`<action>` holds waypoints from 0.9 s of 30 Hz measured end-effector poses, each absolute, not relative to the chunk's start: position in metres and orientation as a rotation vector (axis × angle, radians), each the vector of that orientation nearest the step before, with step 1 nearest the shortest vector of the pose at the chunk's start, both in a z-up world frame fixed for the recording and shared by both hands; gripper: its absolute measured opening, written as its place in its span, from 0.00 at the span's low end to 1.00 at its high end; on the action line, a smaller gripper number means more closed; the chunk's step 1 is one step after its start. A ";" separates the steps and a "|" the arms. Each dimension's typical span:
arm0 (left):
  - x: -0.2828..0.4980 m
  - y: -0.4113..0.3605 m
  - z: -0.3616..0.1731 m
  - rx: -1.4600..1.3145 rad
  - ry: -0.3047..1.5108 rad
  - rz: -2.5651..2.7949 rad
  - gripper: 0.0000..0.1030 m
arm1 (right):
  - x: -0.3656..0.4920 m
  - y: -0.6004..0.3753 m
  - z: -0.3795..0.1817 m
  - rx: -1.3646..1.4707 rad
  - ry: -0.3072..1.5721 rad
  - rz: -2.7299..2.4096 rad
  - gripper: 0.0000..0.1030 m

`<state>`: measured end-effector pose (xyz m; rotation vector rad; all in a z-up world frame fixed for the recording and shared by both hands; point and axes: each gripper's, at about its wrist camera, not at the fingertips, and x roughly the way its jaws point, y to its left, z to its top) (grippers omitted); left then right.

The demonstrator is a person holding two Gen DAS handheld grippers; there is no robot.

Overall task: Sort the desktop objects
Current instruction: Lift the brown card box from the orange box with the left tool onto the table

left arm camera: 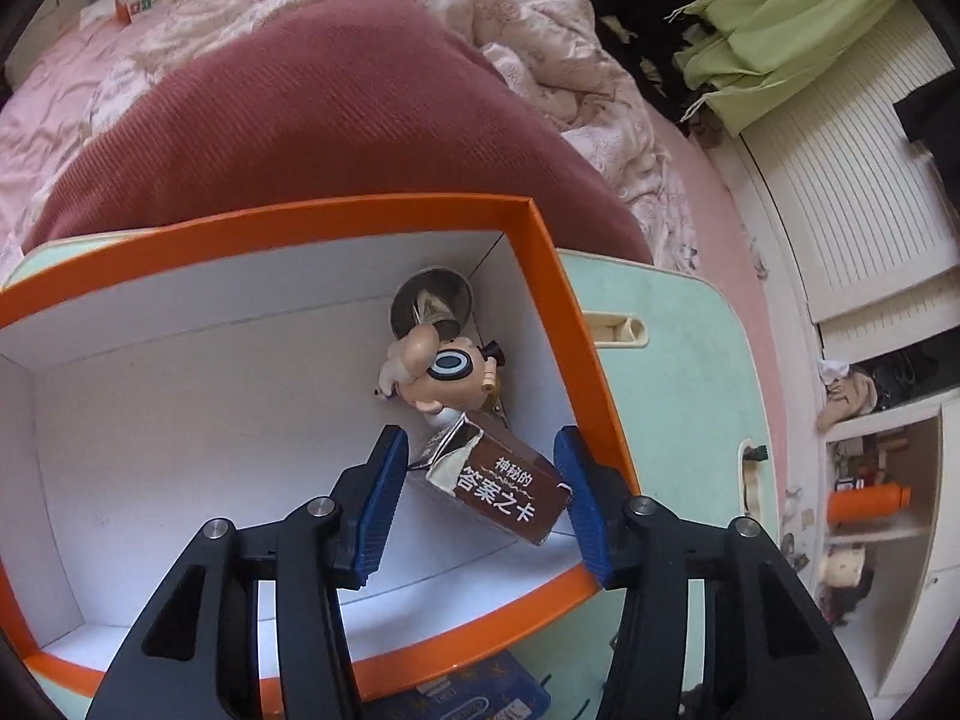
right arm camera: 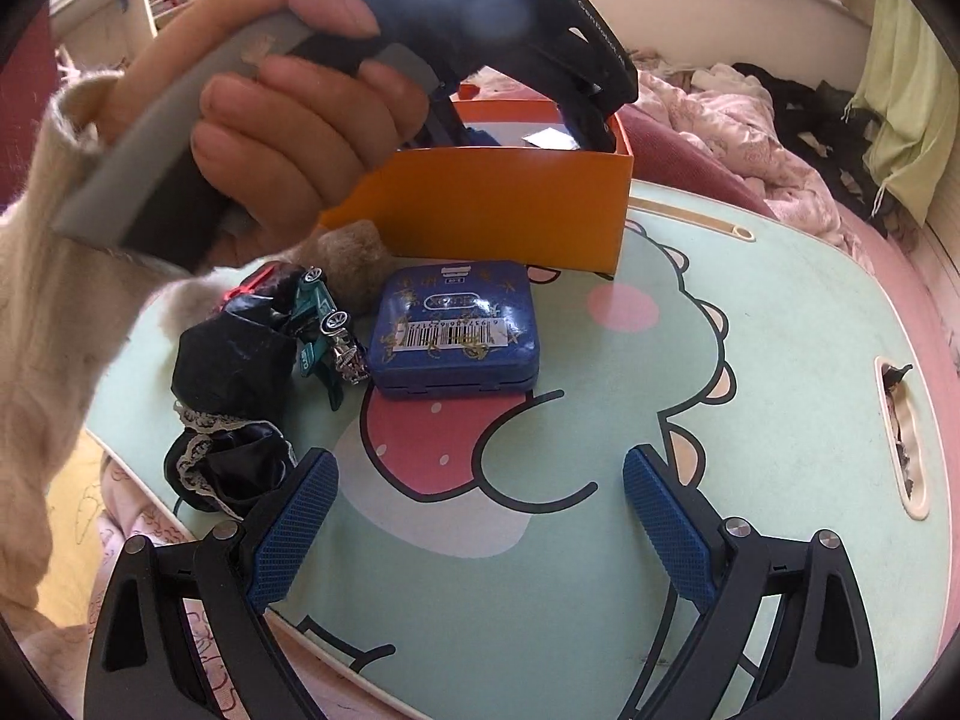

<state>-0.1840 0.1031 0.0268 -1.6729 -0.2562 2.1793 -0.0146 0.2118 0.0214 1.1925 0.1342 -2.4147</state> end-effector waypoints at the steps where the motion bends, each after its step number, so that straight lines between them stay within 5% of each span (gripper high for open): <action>1: -0.181 0.104 0.030 -1.659 -0.240 2.189 0.46 | -0.015 0.212 0.021 1.193 0.134 -2.414 0.93; 12: -0.112 0.024 0.122 -1.261 -0.428 2.255 0.40 | -0.015 0.212 0.022 1.191 0.127 -2.414 0.93; 17: -0.072 -0.004 0.124 -1.187 -0.420 2.323 0.42 | -0.015 0.212 0.022 1.192 0.129 -2.413 0.93; 21: -0.056 -0.020 0.106 -1.120 -0.479 2.284 0.67 | -0.015 0.212 0.022 1.192 0.136 -2.415 0.93; 27: -0.014 -0.046 0.099 -1.032 -0.402 2.426 0.67 | -0.013 0.212 0.022 1.193 0.139 -2.419 0.93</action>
